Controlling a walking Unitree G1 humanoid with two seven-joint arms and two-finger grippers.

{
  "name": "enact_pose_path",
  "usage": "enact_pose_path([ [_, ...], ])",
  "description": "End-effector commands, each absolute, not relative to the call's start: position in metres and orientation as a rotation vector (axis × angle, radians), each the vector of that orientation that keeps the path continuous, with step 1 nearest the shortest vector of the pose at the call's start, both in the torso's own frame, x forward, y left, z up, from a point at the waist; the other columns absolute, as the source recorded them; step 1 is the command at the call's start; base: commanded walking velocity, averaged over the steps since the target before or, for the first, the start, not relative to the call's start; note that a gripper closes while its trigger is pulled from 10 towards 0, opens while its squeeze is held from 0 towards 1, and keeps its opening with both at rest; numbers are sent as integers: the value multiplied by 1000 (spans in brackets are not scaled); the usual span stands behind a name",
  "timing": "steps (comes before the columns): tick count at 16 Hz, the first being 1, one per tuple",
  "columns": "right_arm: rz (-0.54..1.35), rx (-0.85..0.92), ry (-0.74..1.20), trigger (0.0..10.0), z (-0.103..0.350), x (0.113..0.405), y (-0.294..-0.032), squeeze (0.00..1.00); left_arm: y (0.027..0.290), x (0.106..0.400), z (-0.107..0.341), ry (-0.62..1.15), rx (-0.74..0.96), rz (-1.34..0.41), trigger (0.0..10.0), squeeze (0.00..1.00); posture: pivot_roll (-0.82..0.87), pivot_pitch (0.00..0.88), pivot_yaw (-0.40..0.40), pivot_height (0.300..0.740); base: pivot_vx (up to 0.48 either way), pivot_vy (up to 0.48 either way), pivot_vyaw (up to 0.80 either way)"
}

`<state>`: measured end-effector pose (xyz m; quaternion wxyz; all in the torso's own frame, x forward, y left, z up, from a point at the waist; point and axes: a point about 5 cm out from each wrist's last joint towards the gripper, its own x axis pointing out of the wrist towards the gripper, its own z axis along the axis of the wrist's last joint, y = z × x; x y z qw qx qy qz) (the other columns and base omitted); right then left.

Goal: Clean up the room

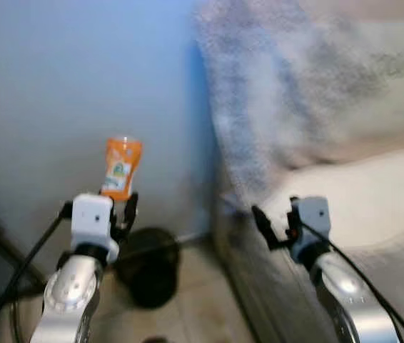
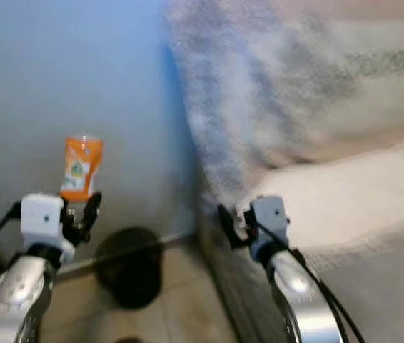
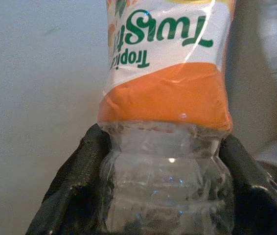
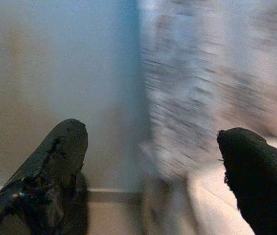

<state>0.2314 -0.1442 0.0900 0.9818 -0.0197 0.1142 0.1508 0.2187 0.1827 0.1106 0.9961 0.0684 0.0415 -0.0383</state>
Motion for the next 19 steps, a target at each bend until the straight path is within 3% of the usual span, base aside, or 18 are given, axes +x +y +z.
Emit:
enact_pose_path([
  [1,339,-38,224,10000,94,233,-138,0,186,218,112,81,148,-64,10000,0,80,25,-4,740,356,0,0],
  [12,505,-115,317,10000,80,225,-139,0,183,205,103,133,186,-98,10000,0,94,28,-18,740,333,0,0],
  [15,558,-113,372,10000,67,215,-143,0,180,202,99,168,203,-154,10000,0,99,25,10,740,296,0,0],
  [19,725,-214,396,10000,64,210,-149,0,176,193,69,357,331,-349,10000,0,80,38,50,740,0,0,0],
])
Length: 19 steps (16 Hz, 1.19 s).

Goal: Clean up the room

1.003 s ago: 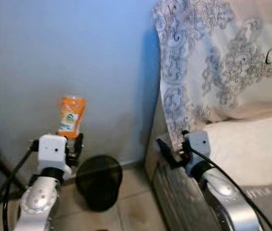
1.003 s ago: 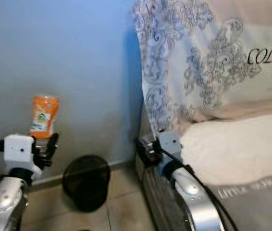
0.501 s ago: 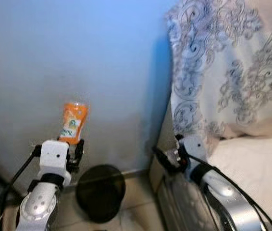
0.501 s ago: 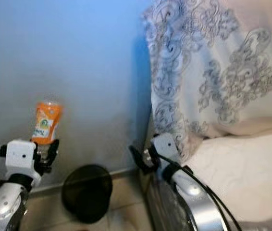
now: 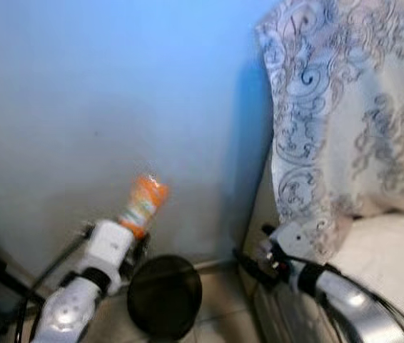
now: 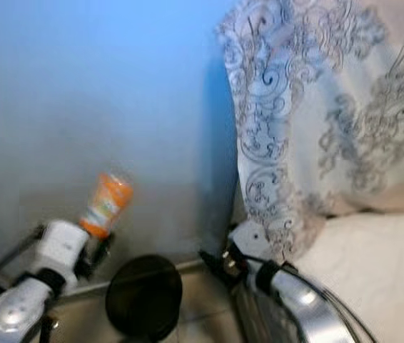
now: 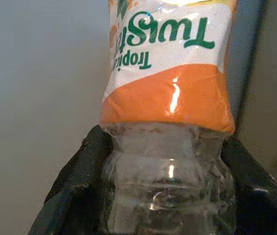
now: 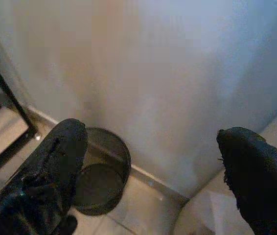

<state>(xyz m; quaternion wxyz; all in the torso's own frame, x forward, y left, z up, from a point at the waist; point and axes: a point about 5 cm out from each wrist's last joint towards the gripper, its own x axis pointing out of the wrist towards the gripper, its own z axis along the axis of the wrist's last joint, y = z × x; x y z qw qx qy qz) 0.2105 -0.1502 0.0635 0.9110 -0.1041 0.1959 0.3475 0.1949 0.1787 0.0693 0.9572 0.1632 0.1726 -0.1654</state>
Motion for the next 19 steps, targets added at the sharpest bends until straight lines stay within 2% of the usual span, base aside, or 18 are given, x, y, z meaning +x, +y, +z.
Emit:
enact_pose_path([
  [1,771,-228,386,10000,66,214,-146,0,184,192,53,453,378,-376,10000,0,77,53,49,740,0,0,0],
  [4,877,-271,380,10000,62,220,-135,0,193,189,29,582,470,-458,10000,0,84,68,24,740,0,0,0],
  [8,1041,-323,415,10000,52,228,-118,0,214,203,3,674,609,-519,10000,0,83,81,-8,740,0,0,0],
  [10,1186,-436,442,10000,44,234,-106,0,223,228,0,659,666,-491,10000,0,78,86,-17,740,0,0,0],
  [11,1197,-448,430,10000,45,239,-103,0,225,237,2,643,673,-469,10000,0,77,86,-18,740,0,0,0],
  [15,1237,-459,411,10000,48,248,-98,0,221,264,7,593,657,-485,10000,0,72,88,-23,740,0,0,0],
  [19,1267,-461,421,10000,46,241,-105,0,201,277,10,554,613,-562,10000,0,65,81,-12,740,0,0,0],
])
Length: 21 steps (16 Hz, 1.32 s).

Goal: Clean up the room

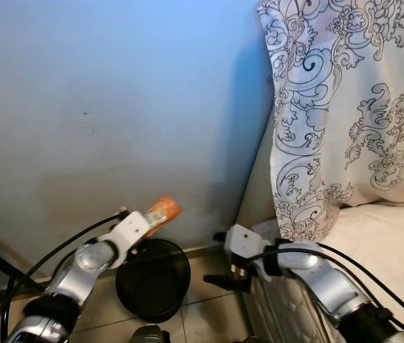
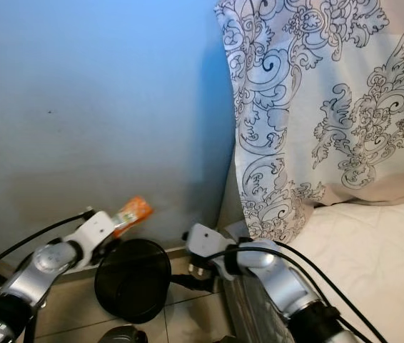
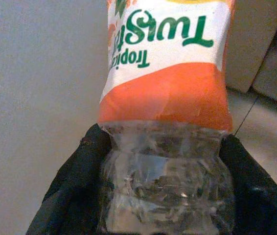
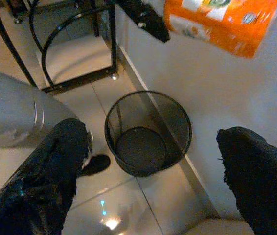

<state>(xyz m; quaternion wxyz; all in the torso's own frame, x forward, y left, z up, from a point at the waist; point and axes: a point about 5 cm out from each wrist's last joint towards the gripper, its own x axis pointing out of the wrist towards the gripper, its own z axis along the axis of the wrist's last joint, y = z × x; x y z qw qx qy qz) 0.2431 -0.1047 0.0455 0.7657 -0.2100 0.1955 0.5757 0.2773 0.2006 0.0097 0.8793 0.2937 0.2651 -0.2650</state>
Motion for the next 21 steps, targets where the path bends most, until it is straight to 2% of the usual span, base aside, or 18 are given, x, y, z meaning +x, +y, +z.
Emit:
enact_pose_path([
  [1,1266,-460,427,10000,47,238,-112,0,194,279,9,541,597,-598,10000,0,60,73,-1,740,0,0,0],
  [10,1229,-442,421,10000,48,233,-124,0,192,284,6,542,620,-622,10000,0,44,58,48,740,0,0,0],
  [11,1231,-439,419,10000,48,233,-123,0,194,284,4,559,638,-614,10000,1000,42,55,50,740,0,0,0],
  [21,1242,-442,424,10000,48,234,-123,0,198,283,2,563,646,-602,10000,1000,39,34,46,740,0,0,0],
])
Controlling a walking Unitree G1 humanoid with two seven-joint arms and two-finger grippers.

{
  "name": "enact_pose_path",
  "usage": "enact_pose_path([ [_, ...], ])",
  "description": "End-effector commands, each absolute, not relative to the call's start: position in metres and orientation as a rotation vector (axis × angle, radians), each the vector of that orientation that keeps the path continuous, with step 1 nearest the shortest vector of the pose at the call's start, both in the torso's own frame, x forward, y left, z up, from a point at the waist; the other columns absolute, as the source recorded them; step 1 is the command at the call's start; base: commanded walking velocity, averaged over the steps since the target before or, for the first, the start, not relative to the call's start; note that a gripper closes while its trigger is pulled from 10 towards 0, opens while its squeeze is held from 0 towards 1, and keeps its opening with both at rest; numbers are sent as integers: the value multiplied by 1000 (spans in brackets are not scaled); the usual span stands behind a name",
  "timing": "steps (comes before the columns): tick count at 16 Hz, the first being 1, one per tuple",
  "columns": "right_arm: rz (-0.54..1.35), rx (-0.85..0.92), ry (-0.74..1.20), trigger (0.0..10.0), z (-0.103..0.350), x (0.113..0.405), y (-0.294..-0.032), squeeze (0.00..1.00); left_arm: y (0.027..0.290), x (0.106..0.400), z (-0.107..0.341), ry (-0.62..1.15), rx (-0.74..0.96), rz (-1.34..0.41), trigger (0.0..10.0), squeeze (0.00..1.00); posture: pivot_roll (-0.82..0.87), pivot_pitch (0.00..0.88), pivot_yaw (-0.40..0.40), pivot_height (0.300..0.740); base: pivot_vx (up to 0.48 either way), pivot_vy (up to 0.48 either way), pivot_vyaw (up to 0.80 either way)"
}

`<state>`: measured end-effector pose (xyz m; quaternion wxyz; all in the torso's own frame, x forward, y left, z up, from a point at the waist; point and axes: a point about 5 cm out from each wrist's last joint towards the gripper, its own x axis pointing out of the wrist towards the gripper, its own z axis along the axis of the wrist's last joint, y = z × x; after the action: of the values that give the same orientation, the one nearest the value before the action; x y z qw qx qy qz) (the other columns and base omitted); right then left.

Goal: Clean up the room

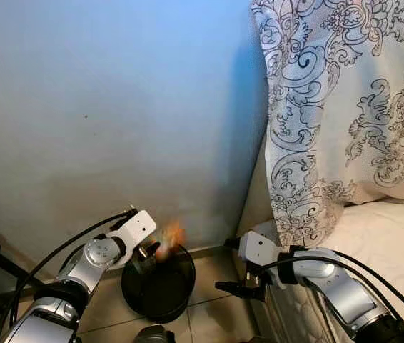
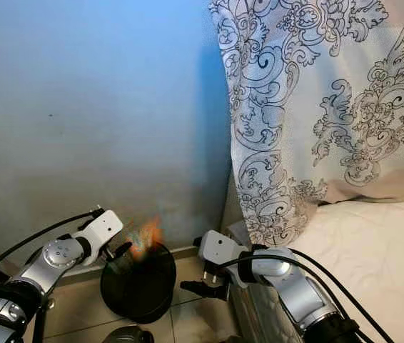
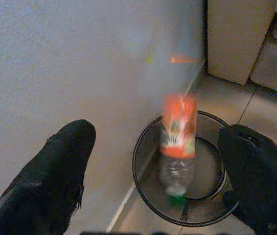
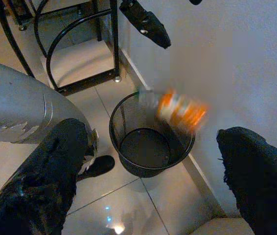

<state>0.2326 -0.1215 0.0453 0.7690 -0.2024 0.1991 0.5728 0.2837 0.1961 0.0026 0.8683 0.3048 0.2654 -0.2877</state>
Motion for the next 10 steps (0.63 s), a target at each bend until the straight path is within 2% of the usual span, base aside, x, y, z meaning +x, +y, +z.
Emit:
enact_pose_path([
  [1,1242,-442,424,10000,48,234,-123,0,198,282,1,564,645,-601,10000,1000,38,31,45,740,0,0,0],
  [3,1240,-442,426,10000,47,232,-124,0,200,278,-2,566,645,-600,10000,1000,36,17,52,740,0,0,0],
  [5,1159,-400,408,10000,48,229,-128,0,198,272,-1,510,544,-562,10000,1000,32,0,59,740,0,0,0],
  [8,859,-185,340,10000,59,224,-143,0,182,263,29,283,239,-440,10000,1000,30,0,53,740,0,0,0],
  [10,763,-124,289,10000,69,222,-150,0,169,254,42,217,256,-461,10000,1000,30,0,54,740,0,0,0],
])
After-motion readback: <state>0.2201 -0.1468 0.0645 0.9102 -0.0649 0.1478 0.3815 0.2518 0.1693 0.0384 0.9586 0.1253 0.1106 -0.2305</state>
